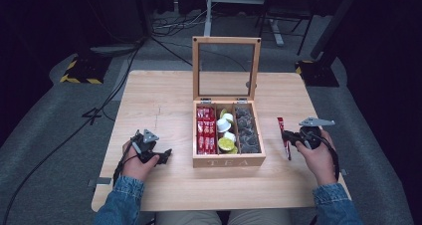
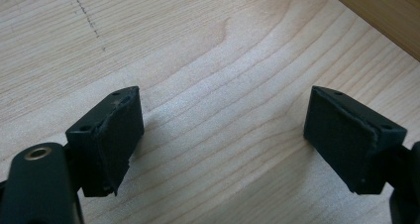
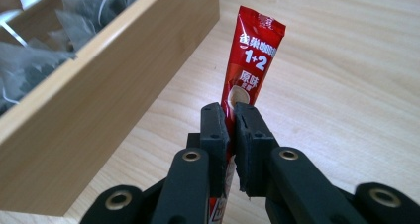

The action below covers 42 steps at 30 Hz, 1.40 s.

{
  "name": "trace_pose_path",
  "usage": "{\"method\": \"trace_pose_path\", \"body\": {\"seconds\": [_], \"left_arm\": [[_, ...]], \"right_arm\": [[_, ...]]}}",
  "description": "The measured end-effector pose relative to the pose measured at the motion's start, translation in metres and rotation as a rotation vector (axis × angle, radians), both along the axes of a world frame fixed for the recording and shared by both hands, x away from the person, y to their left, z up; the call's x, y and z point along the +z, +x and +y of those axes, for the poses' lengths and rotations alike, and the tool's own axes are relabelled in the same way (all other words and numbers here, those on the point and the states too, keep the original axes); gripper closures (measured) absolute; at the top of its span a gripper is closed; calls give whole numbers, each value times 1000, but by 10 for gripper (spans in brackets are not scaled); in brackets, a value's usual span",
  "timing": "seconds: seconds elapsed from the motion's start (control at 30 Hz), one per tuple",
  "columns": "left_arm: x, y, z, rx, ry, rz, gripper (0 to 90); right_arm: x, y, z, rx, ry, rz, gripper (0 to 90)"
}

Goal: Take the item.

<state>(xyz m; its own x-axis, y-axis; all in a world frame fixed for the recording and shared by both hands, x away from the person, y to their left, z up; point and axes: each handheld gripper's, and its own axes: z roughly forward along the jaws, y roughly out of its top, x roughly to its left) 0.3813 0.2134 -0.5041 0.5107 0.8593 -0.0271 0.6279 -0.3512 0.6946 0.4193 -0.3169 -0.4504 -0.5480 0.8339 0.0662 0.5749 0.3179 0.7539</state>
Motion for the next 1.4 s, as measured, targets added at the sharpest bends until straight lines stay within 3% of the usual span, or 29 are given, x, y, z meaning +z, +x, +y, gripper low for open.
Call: {"method": "trace_pose_path", "body": {"seconds": [0.2,0.3,0.73,0.83,1.1,1.17,1.4], "left_arm": [[0,0,0,0,0,0,159],[0,0,0,0,1,0,159],[0,0,0,-1,1,2,159],[0,0,0,-1,1,2,159],[0,2,0,-3,-1,5,155],[0,2,0,-3,3,4,155],[0,4,-1,-1,1,1,155]], "right_arm": [[-9,2,3,1,-15,42,835],[-13,3,3,-13,10,90,834],[-25,6,6,-40,-34,129,830],[-27,6,6,-48,-31,129,727],[-17,4,4,-73,-4,44,501],[-15,3,3,-86,7,45,490],[4,-5,-3,-104,64,-33,443]]}}
